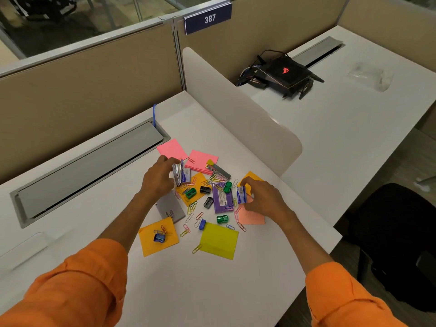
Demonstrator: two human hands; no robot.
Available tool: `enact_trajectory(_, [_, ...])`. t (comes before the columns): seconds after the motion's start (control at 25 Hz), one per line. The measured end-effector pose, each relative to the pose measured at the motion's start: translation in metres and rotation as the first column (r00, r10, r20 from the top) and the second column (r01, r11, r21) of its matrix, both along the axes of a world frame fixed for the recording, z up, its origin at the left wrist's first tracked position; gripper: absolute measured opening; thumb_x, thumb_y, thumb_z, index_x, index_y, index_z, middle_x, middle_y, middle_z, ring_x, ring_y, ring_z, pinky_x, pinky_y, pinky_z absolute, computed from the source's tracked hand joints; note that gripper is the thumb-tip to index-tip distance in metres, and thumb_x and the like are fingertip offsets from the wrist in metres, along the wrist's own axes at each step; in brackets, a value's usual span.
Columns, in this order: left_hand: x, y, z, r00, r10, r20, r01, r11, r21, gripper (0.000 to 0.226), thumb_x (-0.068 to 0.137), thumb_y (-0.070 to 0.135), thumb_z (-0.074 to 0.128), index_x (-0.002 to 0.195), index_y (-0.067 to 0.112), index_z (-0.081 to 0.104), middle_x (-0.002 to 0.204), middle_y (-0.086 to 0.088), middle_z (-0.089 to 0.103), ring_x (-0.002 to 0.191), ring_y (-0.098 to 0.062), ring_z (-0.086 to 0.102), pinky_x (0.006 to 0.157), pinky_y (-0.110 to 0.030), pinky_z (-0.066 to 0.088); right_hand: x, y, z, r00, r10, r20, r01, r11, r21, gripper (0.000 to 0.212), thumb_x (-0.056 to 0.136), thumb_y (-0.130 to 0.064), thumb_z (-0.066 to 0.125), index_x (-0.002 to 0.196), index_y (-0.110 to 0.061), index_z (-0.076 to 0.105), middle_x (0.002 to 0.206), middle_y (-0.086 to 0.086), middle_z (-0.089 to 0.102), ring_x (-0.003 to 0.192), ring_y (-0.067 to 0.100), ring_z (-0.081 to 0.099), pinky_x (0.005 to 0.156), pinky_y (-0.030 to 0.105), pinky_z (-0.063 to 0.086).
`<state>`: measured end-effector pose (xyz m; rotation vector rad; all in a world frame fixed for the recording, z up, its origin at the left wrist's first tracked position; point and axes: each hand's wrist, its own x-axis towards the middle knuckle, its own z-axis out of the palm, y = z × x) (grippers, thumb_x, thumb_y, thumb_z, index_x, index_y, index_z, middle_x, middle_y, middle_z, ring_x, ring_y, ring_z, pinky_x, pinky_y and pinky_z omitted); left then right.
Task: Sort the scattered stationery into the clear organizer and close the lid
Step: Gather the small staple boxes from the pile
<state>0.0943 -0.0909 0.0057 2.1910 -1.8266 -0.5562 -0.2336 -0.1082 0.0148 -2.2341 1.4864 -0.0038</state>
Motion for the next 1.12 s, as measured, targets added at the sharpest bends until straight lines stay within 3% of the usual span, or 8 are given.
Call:
enact_trajectory(0.16, [-0.001, 0.003, 0.001, 1.0, 0.001, 0.013, -0.002, 1.0, 0.008, 0.057, 0.079, 0.013, 0.077, 0.129, 0.02, 0.052, 0.124, -0.01, 0.057, 0.101, -0.025, 0.061, 0.065, -0.027, 0.047, 0.005, 0.005, 0.004, 0.999, 0.03, -0.031, -0.032, 0.996, -0.084, 0.049, 0.076, -0.031, 0.075, 0.118, -0.029, 0.051, 0.104, -0.001, 0.064, 0.082, 0.018, 0.06, 0.06, 0.029, 0.047])
enact_trajectory(0.32, [-0.001, 0.003, 0.004, 1.0, -0.007, 0.022, 0.006, 1.0, 0.025, 0.062, 0.072, 0.028, 0.084, 0.127, 0.021, 0.055, 0.125, -0.006, 0.057, 0.102, -0.024, 0.062, 0.073, -0.034, 0.054, 0.0, 0.006, 0.002, 0.973, -0.12, 0.198, 0.121, 0.993, 0.01, 0.048, 0.067, -0.036, 0.083, 0.107, -0.034, 0.056, 0.092, -0.013, 0.057, 0.077, 0.006, 0.056, 0.056, 0.018, 0.036])
enact_trajectory(0.56, [-0.007, -0.005, 0.002, 0.99, -0.055, 0.128, 0.043, 0.994, 0.097, 0.069, 0.067, 0.038, 0.086, 0.127, 0.023, 0.056, 0.124, -0.005, 0.053, 0.097, -0.026, 0.064, 0.072, -0.037, 0.057, 0.0, 0.011, -0.004, 0.881, -0.292, 0.373, 0.254, 0.956, 0.149, 0.05, 0.062, -0.041, 0.088, 0.104, -0.035, 0.06, 0.089, -0.015, 0.058, 0.082, 0.006, 0.057, 0.06, 0.018, 0.042])
enact_trajectory(0.8, [-0.011, -0.02, 0.002, 0.972, -0.138, 0.191, 0.112, 0.984, 0.14, 0.062, 0.075, 0.027, 0.08, 0.13, 0.021, 0.054, 0.123, -0.007, 0.049, 0.096, -0.03, 0.065, 0.071, -0.036, 0.056, -0.002, 0.02, -0.008, 0.866, -0.318, 0.385, 0.268, 0.947, 0.179, 0.05, 0.064, -0.035, 0.088, 0.107, -0.031, 0.062, 0.086, -0.015, 0.057, 0.082, 0.006, 0.056, 0.057, 0.015, 0.038])
enact_trajectory(1.12, [-0.01, -0.034, 0.002, 0.951, -0.216, 0.22, 0.173, 0.965, 0.199, 0.05, 0.076, 0.03, 0.08, 0.119, 0.017, 0.06, 0.118, -0.007, 0.05, 0.088, -0.028, 0.062, 0.072, -0.039, 0.058, 0.001, 0.024, -0.008, 0.85, -0.339, 0.403, 0.266, 0.937, 0.227, 0.054, 0.066, -0.036, 0.087, 0.111, -0.03, 0.058, 0.093, -0.009, 0.06, 0.088, 0.011, 0.061, 0.06, 0.015, 0.043])
